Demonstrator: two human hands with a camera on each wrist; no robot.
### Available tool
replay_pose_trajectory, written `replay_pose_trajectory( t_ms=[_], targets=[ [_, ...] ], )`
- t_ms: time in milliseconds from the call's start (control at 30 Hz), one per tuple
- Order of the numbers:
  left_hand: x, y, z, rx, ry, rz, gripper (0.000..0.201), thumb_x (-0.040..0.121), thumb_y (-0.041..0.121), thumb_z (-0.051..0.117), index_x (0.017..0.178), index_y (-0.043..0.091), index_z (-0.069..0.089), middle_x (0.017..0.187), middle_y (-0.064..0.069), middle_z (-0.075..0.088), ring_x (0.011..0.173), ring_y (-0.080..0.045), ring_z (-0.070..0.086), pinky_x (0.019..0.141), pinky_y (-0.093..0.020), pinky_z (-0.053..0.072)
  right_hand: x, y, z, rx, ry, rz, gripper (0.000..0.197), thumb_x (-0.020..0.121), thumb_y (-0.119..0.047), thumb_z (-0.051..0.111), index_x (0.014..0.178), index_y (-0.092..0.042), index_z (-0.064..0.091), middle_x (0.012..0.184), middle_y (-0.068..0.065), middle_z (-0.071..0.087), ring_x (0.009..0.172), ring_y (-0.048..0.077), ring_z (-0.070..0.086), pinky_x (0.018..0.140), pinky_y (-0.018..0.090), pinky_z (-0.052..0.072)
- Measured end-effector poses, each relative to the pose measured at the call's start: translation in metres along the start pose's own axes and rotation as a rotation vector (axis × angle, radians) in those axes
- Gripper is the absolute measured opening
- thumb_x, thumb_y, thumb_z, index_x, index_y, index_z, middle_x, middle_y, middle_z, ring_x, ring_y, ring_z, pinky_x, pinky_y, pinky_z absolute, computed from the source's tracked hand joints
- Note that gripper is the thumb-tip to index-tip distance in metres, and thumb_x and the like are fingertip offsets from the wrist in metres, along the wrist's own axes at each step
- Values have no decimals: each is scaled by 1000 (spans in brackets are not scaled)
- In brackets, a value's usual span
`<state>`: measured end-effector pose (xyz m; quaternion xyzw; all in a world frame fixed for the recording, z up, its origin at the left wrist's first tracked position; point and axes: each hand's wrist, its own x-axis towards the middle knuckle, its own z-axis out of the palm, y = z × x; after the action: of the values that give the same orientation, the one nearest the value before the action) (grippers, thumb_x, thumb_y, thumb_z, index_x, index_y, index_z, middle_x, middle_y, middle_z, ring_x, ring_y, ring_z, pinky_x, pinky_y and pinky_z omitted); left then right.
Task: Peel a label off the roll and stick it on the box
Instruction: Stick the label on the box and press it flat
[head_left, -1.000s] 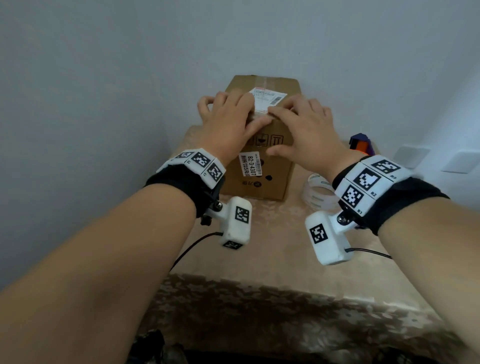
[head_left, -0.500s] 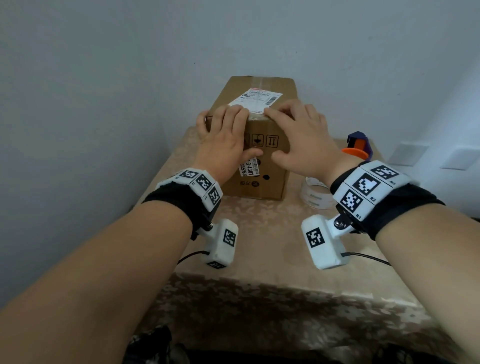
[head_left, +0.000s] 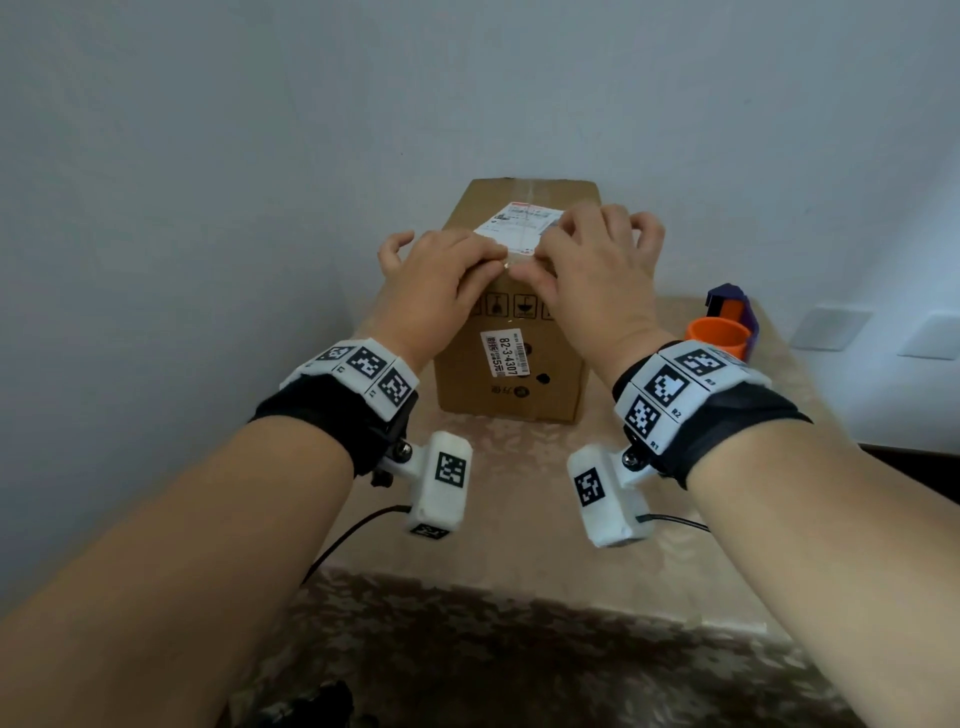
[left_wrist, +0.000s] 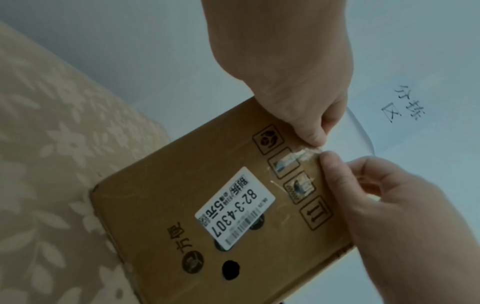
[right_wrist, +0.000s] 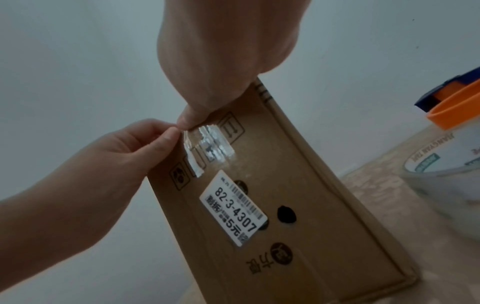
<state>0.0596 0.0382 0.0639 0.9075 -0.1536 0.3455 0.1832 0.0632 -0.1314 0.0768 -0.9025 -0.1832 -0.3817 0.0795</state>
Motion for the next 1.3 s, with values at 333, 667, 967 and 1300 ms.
replay_pose_trajectory(
  t_ms=[333,667,967,1300],
  targets=[
    [-6,-1,-1,51,-25,32,26,94,36,48,117,33,57,123,12,60,119,-12,48,107,-46,15,-18,-7,20,-42,-6,34,56,81,-55,47,108,-5,52,124,18,54,117,36,50,99,46,13],
    [-5,4,-2,148,-98,50,37,89,44,51,123,30,50,128,9,53,124,-14,45,111,-50,11,-17,-3,4,-103,-159,-81,77,68,-54,70,115,2,48,138,23,43,129,40,39,110,60,19],
    [-16,9,10,188,-82,41,50,87,43,56,130,21,45,136,2,50,130,-20,39,111,-51,13,-16,7,0,-55,-157,-145,60,72,-47,69,109,-3,51,126,19,53,113,37,52,94,51,37],
    [19,24,-12,133,-128,-11,42,86,61,45,113,33,62,111,6,57,109,-19,47,91,-38,22,-4,25,-30,171,-315,-56,47,81,-35,65,125,-28,51,129,0,50,120,25,42,100,43,27]
  ],
)
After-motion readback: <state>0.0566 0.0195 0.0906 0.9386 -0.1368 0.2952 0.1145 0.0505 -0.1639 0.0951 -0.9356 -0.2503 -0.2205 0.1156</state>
